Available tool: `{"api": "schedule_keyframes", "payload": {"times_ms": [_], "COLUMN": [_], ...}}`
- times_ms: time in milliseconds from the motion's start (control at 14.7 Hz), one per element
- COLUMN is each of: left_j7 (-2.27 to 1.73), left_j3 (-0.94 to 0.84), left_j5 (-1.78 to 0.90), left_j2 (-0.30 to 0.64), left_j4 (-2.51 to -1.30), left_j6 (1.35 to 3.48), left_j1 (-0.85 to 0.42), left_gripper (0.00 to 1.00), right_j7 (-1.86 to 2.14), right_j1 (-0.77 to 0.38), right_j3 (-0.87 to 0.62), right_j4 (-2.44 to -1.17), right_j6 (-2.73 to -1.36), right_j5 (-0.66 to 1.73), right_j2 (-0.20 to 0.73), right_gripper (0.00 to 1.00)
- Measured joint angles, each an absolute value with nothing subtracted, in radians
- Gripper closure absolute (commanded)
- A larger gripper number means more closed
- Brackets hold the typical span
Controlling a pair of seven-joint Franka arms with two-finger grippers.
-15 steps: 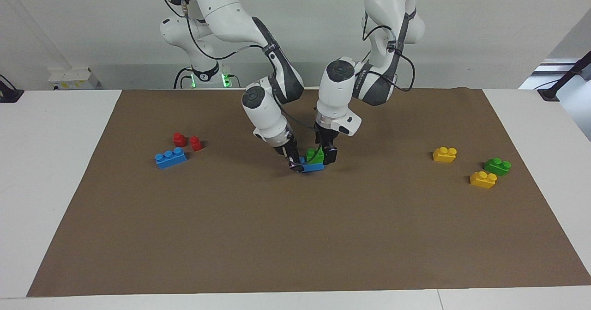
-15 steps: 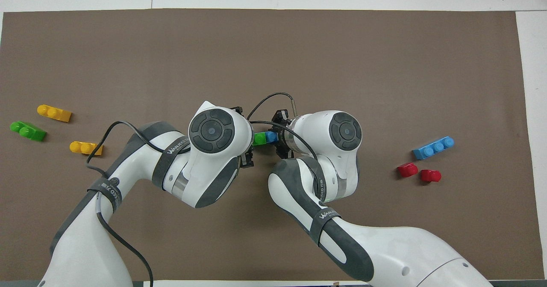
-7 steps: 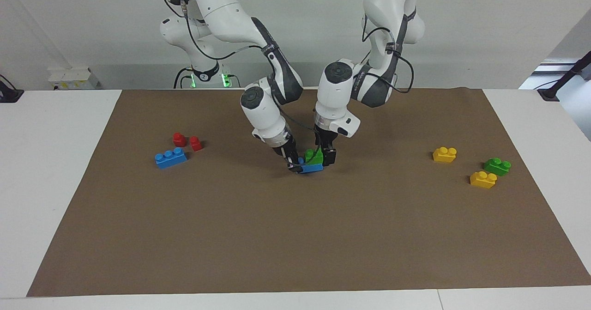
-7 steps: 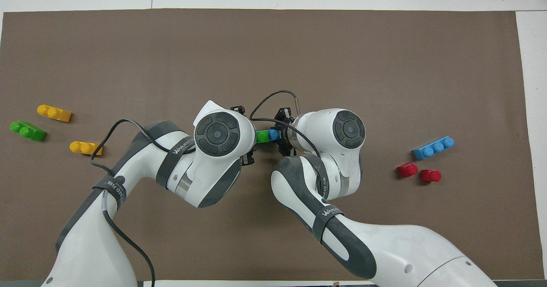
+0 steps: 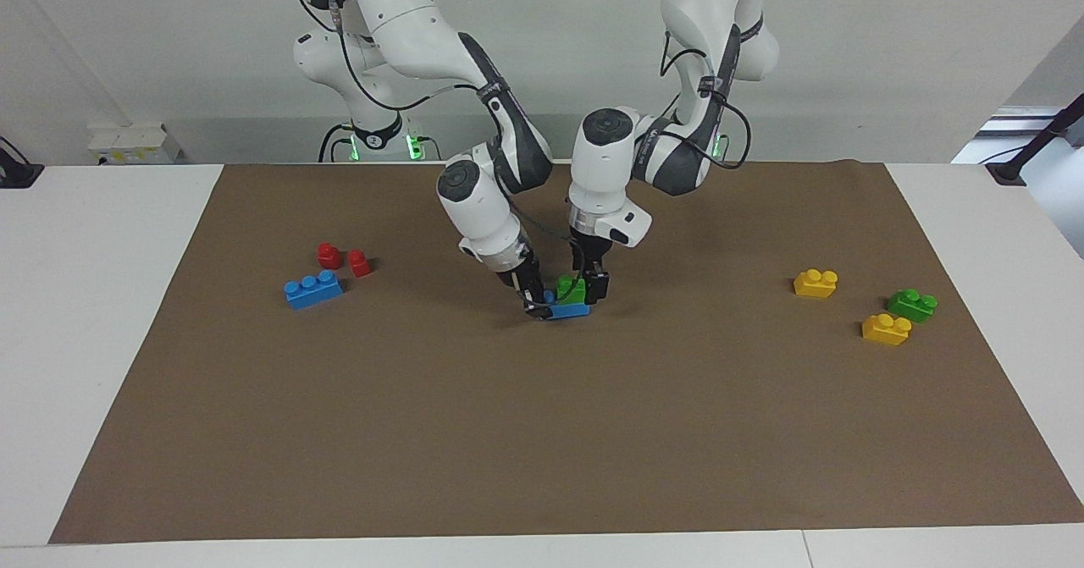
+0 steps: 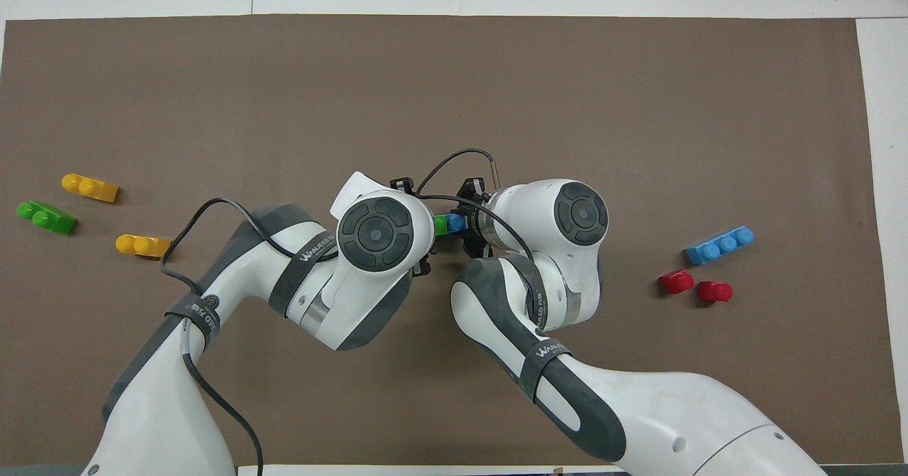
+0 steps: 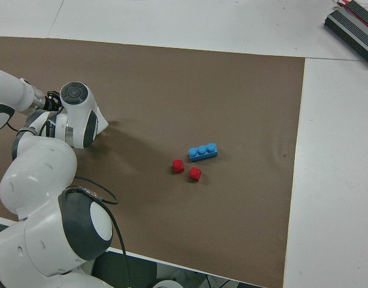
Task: Remove green block with left arm and hold with right
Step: 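Pull the green block with the left gripper while the right gripper pulls the blue block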
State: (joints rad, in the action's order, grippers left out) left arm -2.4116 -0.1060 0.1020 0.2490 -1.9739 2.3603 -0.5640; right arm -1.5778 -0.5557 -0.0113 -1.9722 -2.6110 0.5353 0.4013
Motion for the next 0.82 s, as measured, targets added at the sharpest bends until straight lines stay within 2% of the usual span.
{"api": "schedule_keyframes", "payload": {"times_ms": [68,136,204,272,817], "left_j7": [-2.415,-2.419,-2.424,-2.431,-2.442], "left_j3": [-0.106,-0.106,-0.106,-0.106,-0.106], "left_j5": [0.103,0.107,0.112,0.119,0.179], "left_j2": [0.252,0.256,0.259,0.262,0.259], "left_j4": [-1.974,-1.974,-1.974,-1.974,-1.968], "left_j6": [2.361,2.362,2.364,2.364,2.37], "left_j1": [-0.567,-0.57,-0.571,-0.571,-0.584], "left_gripper": [0.18,0.32,0.74,1.0,1.0], "right_j7": [-1.578,-1.578,-1.578,-1.578,-1.578], "right_j1": [-0.556,-0.556,-0.556,-0.556,-0.555], "right_j3": [-0.011,-0.011,-0.011,-0.011,-0.008], "right_j4": [-1.972,-1.972,-1.972,-1.972,-1.973], "right_j6": [-2.611,-2.611,-2.612,-2.612,-2.616], "right_j5": [0.535,0.535,0.535,0.535,0.535], "right_j2": [0.401,0.401,0.401,0.401,0.401], "right_gripper": [1.0,1.0,1.0,1.0,1.0]}}
